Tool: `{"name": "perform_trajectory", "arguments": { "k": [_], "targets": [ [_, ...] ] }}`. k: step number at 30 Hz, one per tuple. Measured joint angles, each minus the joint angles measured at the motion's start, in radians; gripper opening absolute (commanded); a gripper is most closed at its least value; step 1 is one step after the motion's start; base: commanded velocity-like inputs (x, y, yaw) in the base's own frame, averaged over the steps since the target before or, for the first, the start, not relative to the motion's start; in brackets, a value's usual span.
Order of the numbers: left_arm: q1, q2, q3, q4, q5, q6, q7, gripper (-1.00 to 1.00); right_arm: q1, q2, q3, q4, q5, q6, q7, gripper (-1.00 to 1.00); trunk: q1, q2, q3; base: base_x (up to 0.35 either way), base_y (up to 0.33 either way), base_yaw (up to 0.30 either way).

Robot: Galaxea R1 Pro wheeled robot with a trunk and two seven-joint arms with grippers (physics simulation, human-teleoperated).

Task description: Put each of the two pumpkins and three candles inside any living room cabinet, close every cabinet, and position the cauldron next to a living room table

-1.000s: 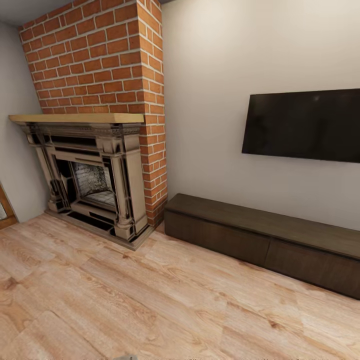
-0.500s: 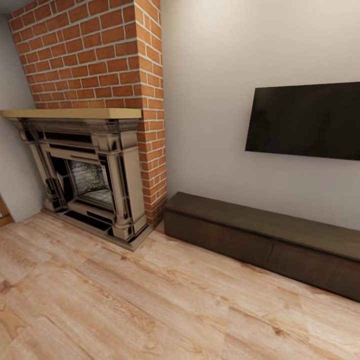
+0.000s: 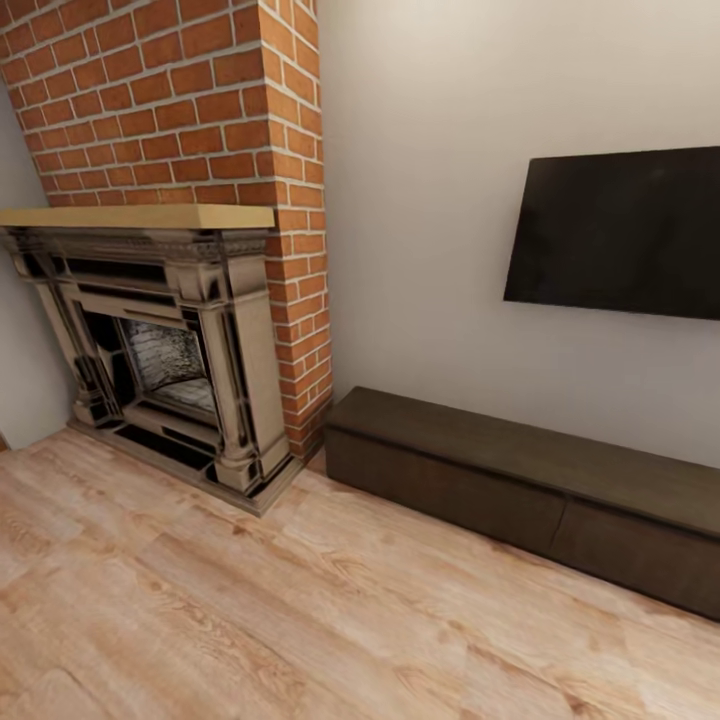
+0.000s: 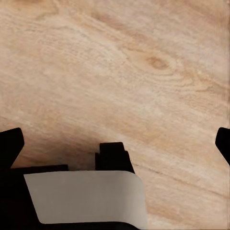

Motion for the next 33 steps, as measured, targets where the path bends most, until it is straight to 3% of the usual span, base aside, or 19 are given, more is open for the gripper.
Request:
{"name": "perform_trajectory", "arguments": {
  "k": [6, 12, 15, 33],
  "targets": [
    [0.0, 0.0, 0.0, 0.0, -0.001, 0.0, 0.0, 1.0, 0.0, 0.0, 0.0, 0.0, -0.006, 0.0, -0.016, 1.0, 0.0, 0.0, -0.01, 0.337, 0.0, -0.028],
    [0.0, -0.001, 0.0, 0.0, -0.001, 0.0, 0.0, 1.0, 0.0, 0.0, 0.001, 0.0, -0.065, 0.001, -0.016, 1.0, 0.0, 0.0, -0.019, 0.337, 0.0, -0.094],
    [0.0, -0.001, 0.0, 0.0, -0.001, 0.0, 0.0, 1.0, 0.0, -0.001, 0.001, 0.0, -0.075, 0.001, -0.016, 1.0, 0.0, 0.0, -0.024, 0.286, 0.0, -0.124],
    [0.0, -0.002, 0.0, -0.001, -0.001, -0.003, 0.0, 1.0, 0.0, -0.001, 0.001, 0.0, -0.082, 0.001, -0.016, 1.0, 0.0, 0.0, -0.052, 0.021, 0.0, -0.134]
  ]
}}
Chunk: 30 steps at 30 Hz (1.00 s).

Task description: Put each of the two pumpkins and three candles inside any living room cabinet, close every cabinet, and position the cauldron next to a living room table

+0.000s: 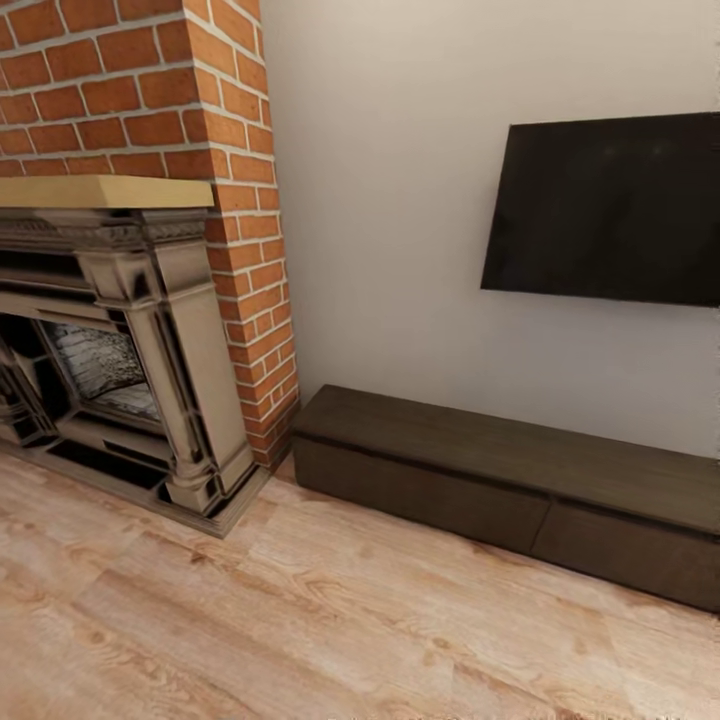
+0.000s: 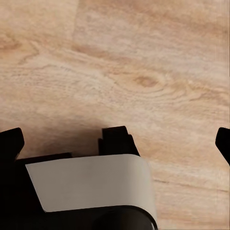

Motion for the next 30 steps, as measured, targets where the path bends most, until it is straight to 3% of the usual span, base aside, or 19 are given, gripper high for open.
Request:
{"name": "perform_trajectory", "arguments": {
  "k": [30],
  "targets": [
    [0.0, -0.004, 0.0, -0.002, 0.0, -0.002, -0.002, 1.0, 0.0, -0.001, 0.0, 0.0, 0.0, 0.002, 0.002, 1.0, 0.0, 0.0, -0.045, 0.0, 0.0, -0.152]
  ]
}}
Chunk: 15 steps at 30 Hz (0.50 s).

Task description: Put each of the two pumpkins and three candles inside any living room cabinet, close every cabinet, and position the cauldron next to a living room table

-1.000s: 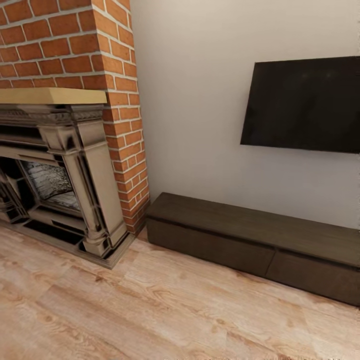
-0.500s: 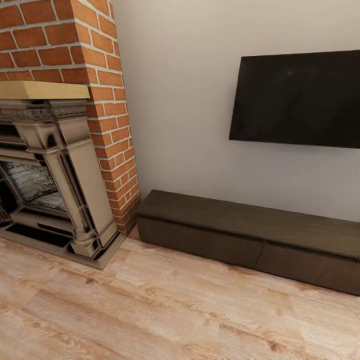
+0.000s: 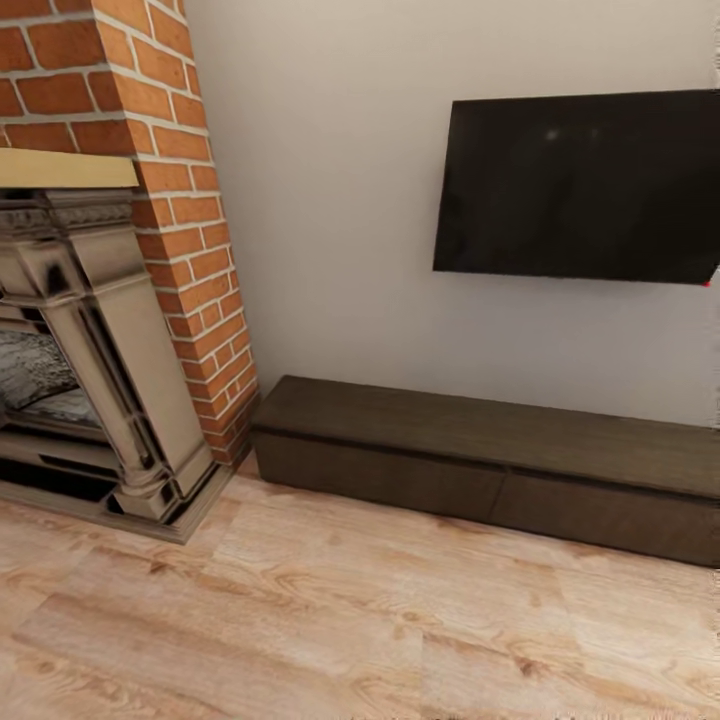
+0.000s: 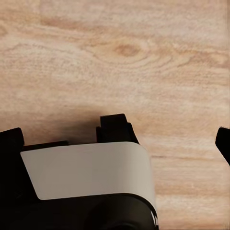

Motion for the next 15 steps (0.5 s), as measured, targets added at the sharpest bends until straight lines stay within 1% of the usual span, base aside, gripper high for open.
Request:
{"name": "perform_trajectory", "arguments": {
  "k": [15],
  "targets": [
    [0.0, -0.002, 0.0, -0.004, 0.0, 0.0, -0.001, 1.0, 0.0, 0.0, 0.0, 0.0, -0.001, 0.0, 0.0, 1.0, 0.0, 0.0, -0.021, 0.0, 0.0, -0.162]
  ]
}}
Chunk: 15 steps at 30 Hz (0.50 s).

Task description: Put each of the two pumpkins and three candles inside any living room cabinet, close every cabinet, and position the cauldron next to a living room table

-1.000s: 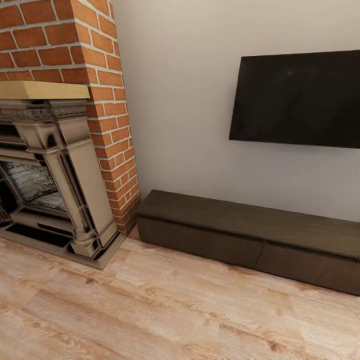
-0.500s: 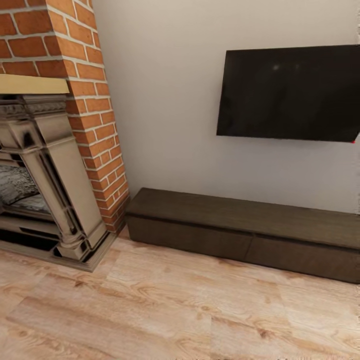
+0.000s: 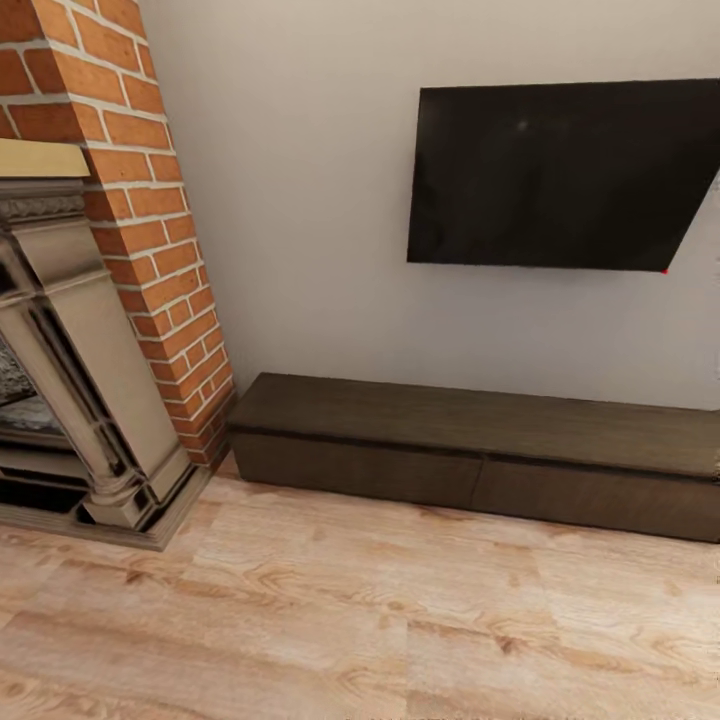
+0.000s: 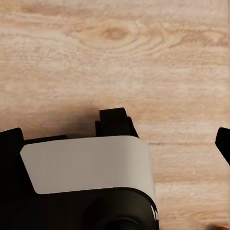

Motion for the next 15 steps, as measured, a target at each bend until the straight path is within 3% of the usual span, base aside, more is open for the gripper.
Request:
{"name": "perform_trajectory", "arguments": {
  "k": [15],
  "targets": [
    [0.0, -0.001, 0.0, -0.002, 0.0, 0.0, 0.0, 1.0, 0.0, 0.0, 0.0, 0.0, 0.0, 0.001, 0.001, 1.0, 0.0, 0.0, -0.019, 0.0, 0.0, -0.187]
  ]
}}
